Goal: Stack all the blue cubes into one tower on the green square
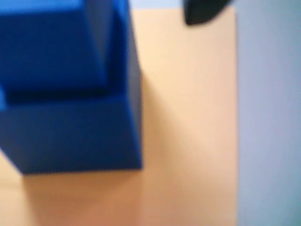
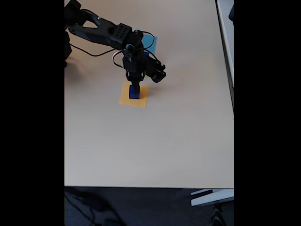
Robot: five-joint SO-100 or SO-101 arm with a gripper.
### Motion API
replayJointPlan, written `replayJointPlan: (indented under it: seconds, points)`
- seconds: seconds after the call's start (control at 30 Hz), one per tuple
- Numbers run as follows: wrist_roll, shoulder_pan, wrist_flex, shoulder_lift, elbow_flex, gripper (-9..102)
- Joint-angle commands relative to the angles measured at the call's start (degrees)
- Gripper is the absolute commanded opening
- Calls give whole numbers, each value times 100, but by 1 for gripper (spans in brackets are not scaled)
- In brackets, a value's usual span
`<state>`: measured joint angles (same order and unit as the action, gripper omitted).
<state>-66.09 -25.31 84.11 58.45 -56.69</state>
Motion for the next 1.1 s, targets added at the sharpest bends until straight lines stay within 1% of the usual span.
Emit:
replayJointPlan:
  seconds: [0.0,0.6,0.8,1.07]
  points:
    - [79,-44,62,492,9,29]
    - [158,-141,9,527,-9,15]
    - [132,-149,9,527,-18,2]
    - [79,-62,62,791,88,2]
